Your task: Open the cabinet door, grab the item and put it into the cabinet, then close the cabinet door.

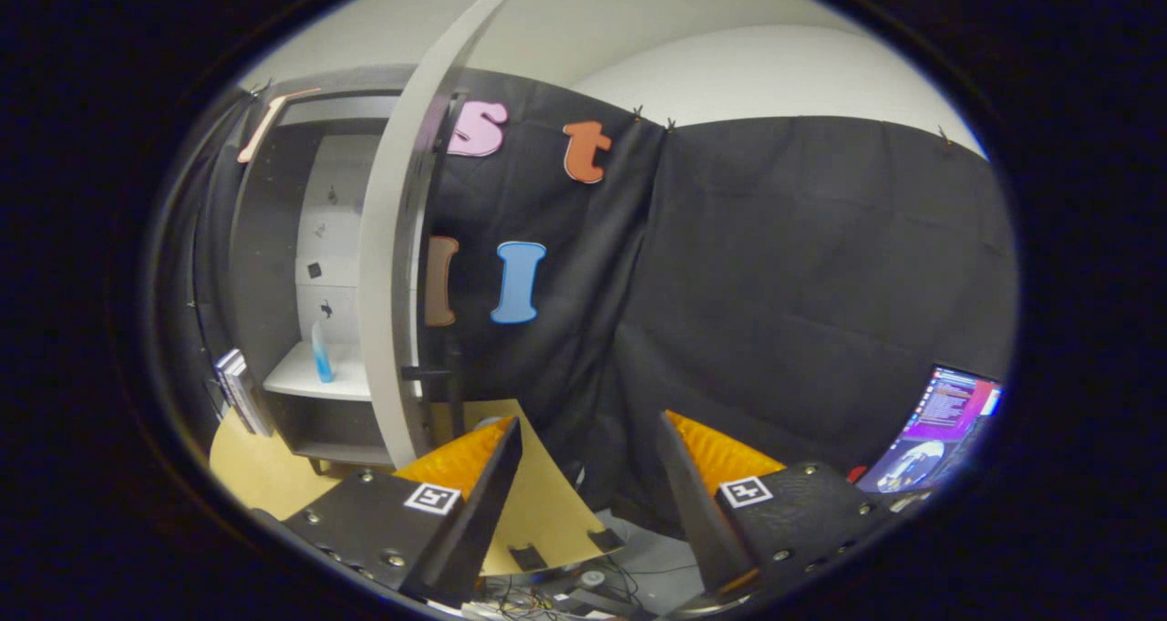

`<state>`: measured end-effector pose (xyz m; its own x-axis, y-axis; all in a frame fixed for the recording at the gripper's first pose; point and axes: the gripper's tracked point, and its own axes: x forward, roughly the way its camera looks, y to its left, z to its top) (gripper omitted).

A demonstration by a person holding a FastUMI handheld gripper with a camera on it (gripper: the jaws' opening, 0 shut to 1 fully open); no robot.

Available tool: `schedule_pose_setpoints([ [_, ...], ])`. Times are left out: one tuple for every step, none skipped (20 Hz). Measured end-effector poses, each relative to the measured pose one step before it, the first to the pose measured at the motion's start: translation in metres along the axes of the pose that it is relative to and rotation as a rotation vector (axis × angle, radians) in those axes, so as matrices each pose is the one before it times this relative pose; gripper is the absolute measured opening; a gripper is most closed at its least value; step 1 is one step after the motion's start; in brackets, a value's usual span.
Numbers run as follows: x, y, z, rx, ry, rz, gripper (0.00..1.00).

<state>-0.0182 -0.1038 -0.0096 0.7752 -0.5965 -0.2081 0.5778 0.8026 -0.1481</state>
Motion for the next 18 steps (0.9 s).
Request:
schedule_pose_setpoints([
  [0.00418,0.00953,0.00251,0.00046,-0.00039,0.02391,0.87],
  [0.00515,0.00768,0.00002,0.00011,-0.00118,0.01875,0.87],
  [0.00231,0.00826,-0.00057,0.00301,0.00374,0.02421,0.87],
  [0.00162,-0.00135,-0.00014,-0.0048,-0.00201,-0.00706,0.87],
  [-0.00359,0.0026,0.00224,0.00821,0.00119,0.0112,0.87],
  [0.00019,0.00535,-0.00219,0.00803,0.00495,0.01774,0.87],
  [0.00128,0.00582,0.00031,0.016,0.00107,0.02874,0.86],
  [-0.00264,0.00284,0.00092,0.01514,0.00241,0.0356,0.85],
  [0.00026,0.00491,-0.00058,0.01491,0.01001,0.02659,0.84],
  [-0.00081,0.0109,-0.00158,0.00601,0.00055,0.03078,0.82],
  [-0.00119,0.01207,-0.00025,-0.00276,0.00583,0.02989,0.82],
  [-0.00019,0.01238,-0.00126,-0.00159,0.00178,0.03006,0.82],
  [-0.00048,0.01226,0.00138,0.00307,-0.00149,0.02751,0.82],
  [0.00106,0.01693,0.00853,0.00198,0.00239,0.03884,0.82],
  [0.00348,0.01588,0.00116,0.00322,-0.00101,0.03932,0.82],
  [0.00369,0.01378,0.00054,0.00556,0.00076,0.04178,0.82],
  [0.00345,0.01796,0.00079,0.00497,0.0015,0.04273,0.83],
  [0.00576,0.01835,-0.00099,0.00244,0.00657,0.03809,0.83],
])
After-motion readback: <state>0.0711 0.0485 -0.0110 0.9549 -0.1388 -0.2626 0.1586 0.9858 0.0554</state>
